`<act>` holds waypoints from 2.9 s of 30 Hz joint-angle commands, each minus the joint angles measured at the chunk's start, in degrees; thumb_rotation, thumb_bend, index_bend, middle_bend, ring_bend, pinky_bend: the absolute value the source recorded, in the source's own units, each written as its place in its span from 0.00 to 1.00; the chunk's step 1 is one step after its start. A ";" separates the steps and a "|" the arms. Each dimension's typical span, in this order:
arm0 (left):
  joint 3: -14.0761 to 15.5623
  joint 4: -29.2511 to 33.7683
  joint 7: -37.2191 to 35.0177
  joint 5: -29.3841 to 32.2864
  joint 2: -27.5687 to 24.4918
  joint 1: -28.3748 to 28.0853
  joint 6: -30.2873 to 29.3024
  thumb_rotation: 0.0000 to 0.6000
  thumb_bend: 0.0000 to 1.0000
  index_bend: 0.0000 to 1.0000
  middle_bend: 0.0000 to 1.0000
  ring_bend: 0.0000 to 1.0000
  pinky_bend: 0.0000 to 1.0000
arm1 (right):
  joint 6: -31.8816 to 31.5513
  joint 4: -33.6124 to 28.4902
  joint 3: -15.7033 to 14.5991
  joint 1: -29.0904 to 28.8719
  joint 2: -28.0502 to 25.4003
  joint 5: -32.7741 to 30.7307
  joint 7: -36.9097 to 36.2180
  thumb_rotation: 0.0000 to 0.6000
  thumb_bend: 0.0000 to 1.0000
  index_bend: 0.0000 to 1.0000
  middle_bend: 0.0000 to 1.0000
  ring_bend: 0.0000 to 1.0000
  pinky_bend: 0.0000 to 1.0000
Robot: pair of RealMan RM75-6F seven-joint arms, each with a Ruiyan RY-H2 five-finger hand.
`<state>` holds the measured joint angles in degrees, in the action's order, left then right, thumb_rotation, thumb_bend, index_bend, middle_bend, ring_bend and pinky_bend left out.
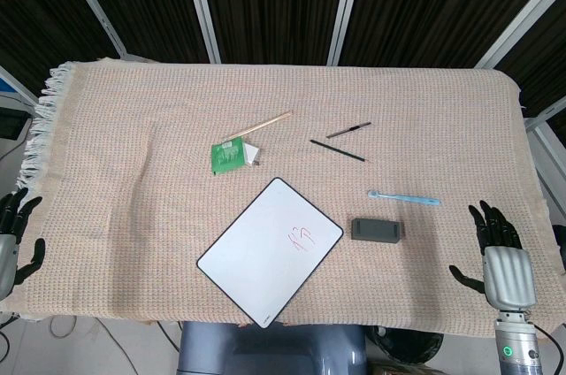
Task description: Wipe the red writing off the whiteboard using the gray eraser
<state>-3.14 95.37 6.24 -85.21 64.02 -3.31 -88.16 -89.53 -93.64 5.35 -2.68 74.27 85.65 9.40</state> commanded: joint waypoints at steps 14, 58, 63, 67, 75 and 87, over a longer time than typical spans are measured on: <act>-0.10 -0.11 0.05 0.09 0.03 0.04 -0.09 1.00 0.49 0.11 0.01 0.00 0.00 | 0.99 -0.47 -0.31 -0.21 -0.59 -0.02 -1.05 1.00 0.15 0.00 0.02 0.01 0.15; -0.72 0.16 1.42 2.73 0.37 -0.47 1.65 1.00 0.49 0.11 0.01 0.00 0.00 | 36.98 -3.36 3.68 -24.83 -2.02 -22.05 6.73 1.00 0.18 0.13 0.24 0.23 0.29; -0.75 0.16 1.73 2.91 0.52 -0.49 1.69 1.00 0.49 0.11 0.01 0.00 0.00 | 37.29 -1.74 3.06 -26.01 0.67 -24.12 8.07 1.00 0.21 0.17 0.27 0.27 0.33; -0.88 0.22 1.92 3.28 0.55 -0.49 1.75 1.00 0.49 0.11 0.01 0.00 0.00 | 36.54 -0.14 2.86 -26.63 2.89 -24.83 8.55 1.00 0.25 0.21 0.29 0.29 0.35; -1.03 0.35 2.10 3.79 0.47 -0.55 1.97 1.00 0.49 0.11 0.01 0.00 0.00 | 36.02 2.55 2.57 -27.60 5.64 -25.59 9.07 1.00 0.31 0.29 0.35 0.33 0.37; -1.18 0.48 2.13 4.08 0.39 -0.56 1.92 1.00 0.49 0.11 0.01 0.00 0.00 | 36.02 3.79 1.69 -28.71 6.98 -26.52 10.28 1.00 0.34 0.35 0.39 0.37 0.39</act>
<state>-4.32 95.85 8.37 -81.14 64.41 -3.87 -86.24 -53.53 -89.88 7.06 -31.36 81.22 59.15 19.65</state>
